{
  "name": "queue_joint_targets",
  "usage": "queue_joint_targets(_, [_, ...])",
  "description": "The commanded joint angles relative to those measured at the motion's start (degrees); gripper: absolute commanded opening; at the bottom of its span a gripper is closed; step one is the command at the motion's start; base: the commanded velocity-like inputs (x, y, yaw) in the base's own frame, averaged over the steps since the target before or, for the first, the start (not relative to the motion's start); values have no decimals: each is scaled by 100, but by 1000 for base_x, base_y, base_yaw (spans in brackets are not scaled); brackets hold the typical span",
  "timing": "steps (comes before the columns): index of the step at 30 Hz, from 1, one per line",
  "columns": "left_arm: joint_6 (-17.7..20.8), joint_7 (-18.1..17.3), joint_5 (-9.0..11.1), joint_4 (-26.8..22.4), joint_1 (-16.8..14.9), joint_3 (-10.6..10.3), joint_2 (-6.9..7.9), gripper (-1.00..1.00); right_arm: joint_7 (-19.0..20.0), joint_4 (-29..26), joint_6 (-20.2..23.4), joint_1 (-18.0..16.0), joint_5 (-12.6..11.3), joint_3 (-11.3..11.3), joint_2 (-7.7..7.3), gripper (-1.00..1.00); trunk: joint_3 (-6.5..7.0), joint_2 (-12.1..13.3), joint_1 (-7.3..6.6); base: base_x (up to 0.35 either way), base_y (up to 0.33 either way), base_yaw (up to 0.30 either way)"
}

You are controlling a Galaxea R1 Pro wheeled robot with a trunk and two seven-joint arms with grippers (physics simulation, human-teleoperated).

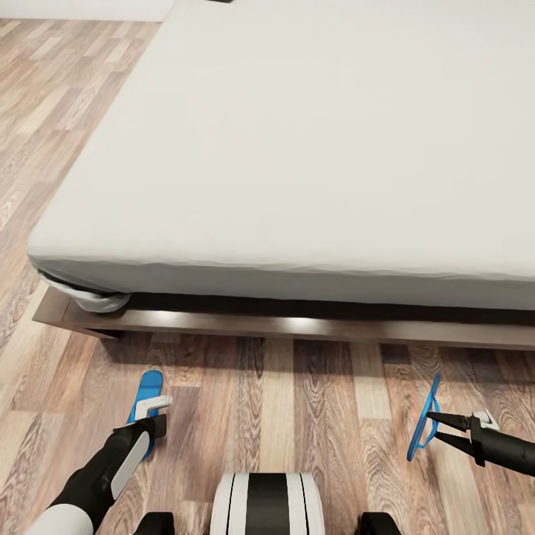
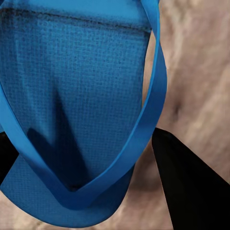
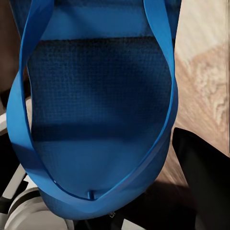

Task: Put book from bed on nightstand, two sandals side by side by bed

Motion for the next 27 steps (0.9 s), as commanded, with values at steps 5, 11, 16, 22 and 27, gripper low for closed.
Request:
queue_joint_targets(5, [17, 48, 53, -10, -2, -32, 8, -100, 7, 0, 36, -2, -14, -4, -1, -100, -115, -8, 12, 0, 0, 0])
queue_joint_targets(11, [16, 48, 53, -10, -2, -34, 8, -100, 7, -1, 36, -2, -14, -4, -1, -100, -225, -15, 25, 0, 0, 0])
queue_joint_targets(16, [16, 48, 54, -10, -2, -32, 8, -100, 7, 0, 36, -2, -14, -4, -1, -100, -225, -15, 25, 0, 0, 0])
queue_joint_targets(22, [16, 48, 53, -10, -2, -32, 8, -100, 7, 0, 36, -2, -14, -4, -1, -100, -225, -15, 25, 0, 0, 0])
queue_joint_targets(27, [16, 48, 56, -10, -2, -32, 8, -100, 7, 0, 36, -2, -14, -4, -1, -100, -225, -15, 25, 0, 0, 0])
